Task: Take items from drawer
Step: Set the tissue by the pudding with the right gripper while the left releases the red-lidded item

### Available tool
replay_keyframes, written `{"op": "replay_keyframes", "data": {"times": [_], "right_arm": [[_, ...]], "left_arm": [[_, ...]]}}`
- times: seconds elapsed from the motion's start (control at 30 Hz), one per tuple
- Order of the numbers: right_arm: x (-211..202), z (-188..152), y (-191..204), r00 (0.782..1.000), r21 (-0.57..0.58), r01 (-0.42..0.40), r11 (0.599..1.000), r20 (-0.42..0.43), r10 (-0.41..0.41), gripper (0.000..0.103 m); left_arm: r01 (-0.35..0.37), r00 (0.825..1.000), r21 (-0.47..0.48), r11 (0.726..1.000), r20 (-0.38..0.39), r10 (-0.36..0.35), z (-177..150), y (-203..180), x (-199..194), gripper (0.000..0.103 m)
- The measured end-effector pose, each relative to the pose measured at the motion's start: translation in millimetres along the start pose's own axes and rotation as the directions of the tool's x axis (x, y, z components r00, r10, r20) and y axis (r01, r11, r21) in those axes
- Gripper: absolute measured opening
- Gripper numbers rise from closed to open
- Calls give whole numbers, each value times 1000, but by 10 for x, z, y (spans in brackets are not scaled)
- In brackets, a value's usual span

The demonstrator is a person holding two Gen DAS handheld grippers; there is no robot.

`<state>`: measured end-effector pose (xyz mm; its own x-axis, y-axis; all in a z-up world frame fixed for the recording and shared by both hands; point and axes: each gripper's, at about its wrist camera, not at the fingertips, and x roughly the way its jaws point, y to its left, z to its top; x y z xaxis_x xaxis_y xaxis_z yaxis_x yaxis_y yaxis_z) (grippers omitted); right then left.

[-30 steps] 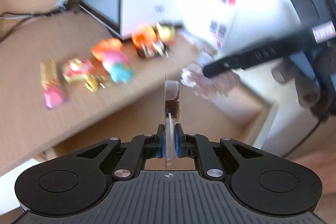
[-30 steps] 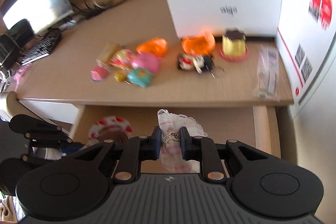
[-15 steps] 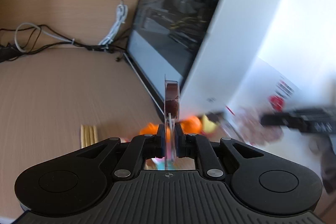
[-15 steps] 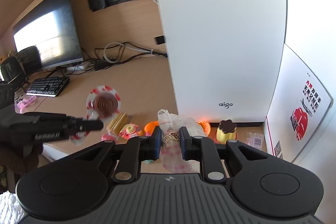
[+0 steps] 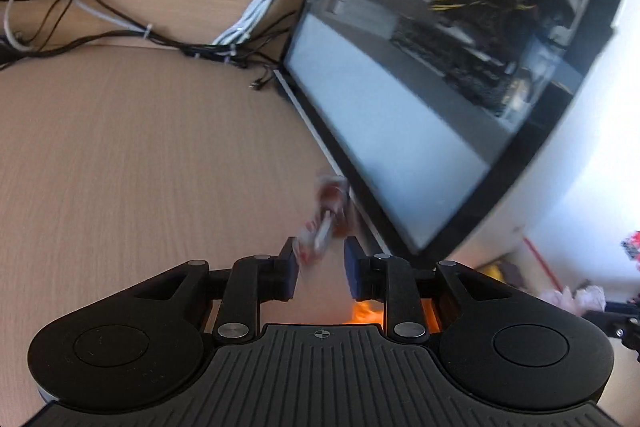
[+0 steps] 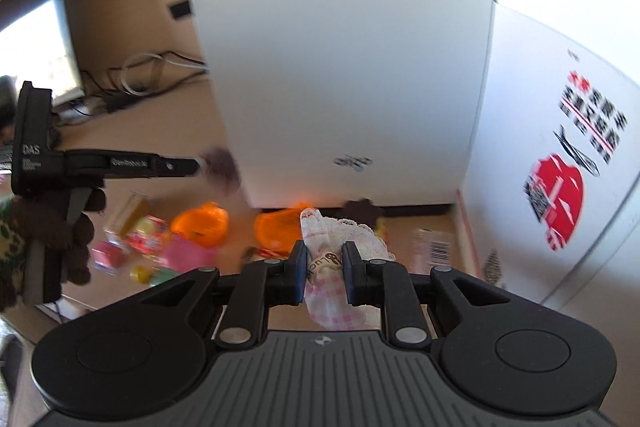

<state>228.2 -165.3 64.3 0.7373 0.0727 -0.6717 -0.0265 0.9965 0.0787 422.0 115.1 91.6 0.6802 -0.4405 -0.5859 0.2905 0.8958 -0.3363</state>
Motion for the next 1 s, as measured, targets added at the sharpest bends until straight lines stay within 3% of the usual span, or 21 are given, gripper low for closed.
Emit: {"op": "replay_keyframes", "data": {"times": [0.07, 0.33, 0.43, 0.8, 1.0], "right_arm": [[88, -40, -22, 1000, -2, 16, 1000, -11, -16, 18], [352, -96, 13, 996, -72, 83, 994, 24, -81, 18], [488, -60, 68, 998, -95, 68, 993, 14, -67, 18], [918, 1, 249, 1000, -111, -17, 994, -27, 14, 18], [1036, 95, 244, 997, -94, -31, 995, -67, 25, 22]], "left_arm": [[-24, 1000, -6, 1000, 12, 24, -11, 22, -14, 26], [3, 995, -55, 998, 100, 3, -30, -7, -580, 26], [18, 994, -79, 997, 112, -9, -112, -32, -828, 26], [-25, 999, -199, 980, 19, 29, -691, 17, -1327, 26], [-108, 994, -225, 968, -20, 107, -862, 105, -1494, 26]]}}
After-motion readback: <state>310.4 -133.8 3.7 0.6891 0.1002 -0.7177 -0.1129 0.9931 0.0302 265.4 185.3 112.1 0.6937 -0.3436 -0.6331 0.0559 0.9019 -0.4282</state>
